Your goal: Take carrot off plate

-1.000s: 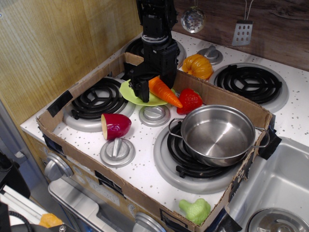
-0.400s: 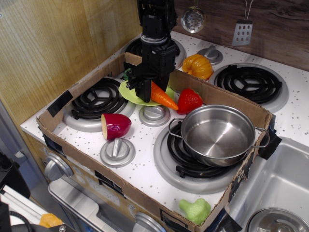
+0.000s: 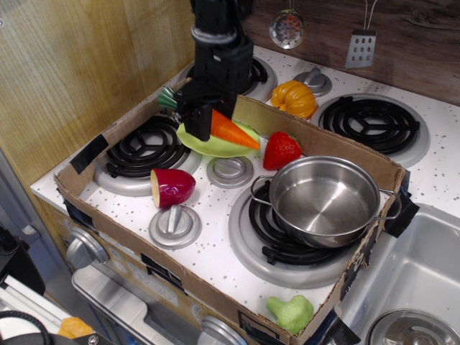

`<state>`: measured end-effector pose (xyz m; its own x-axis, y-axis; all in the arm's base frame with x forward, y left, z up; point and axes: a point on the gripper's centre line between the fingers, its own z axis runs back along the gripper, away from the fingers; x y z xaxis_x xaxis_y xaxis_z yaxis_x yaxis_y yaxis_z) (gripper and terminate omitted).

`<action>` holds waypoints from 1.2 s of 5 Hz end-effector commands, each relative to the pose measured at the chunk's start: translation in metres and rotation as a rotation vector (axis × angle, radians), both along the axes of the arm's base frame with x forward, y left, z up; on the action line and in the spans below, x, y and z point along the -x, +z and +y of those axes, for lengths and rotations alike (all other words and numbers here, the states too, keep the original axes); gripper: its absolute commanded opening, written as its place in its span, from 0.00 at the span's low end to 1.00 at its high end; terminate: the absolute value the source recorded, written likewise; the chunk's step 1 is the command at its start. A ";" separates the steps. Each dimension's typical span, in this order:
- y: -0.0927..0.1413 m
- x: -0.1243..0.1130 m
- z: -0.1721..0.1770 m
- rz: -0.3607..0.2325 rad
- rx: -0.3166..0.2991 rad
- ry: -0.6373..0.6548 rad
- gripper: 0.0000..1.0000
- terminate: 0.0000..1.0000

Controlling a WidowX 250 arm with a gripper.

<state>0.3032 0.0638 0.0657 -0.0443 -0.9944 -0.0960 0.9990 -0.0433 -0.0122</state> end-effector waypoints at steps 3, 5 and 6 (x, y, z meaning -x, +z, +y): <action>-0.001 0.079 0.008 -0.088 0.085 0.359 0.00 0.00; -0.026 0.103 0.030 -0.079 0.159 0.222 0.00 0.00; -0.030 0.109 0.034 -0.066 0.173 0.134 0.00 0.00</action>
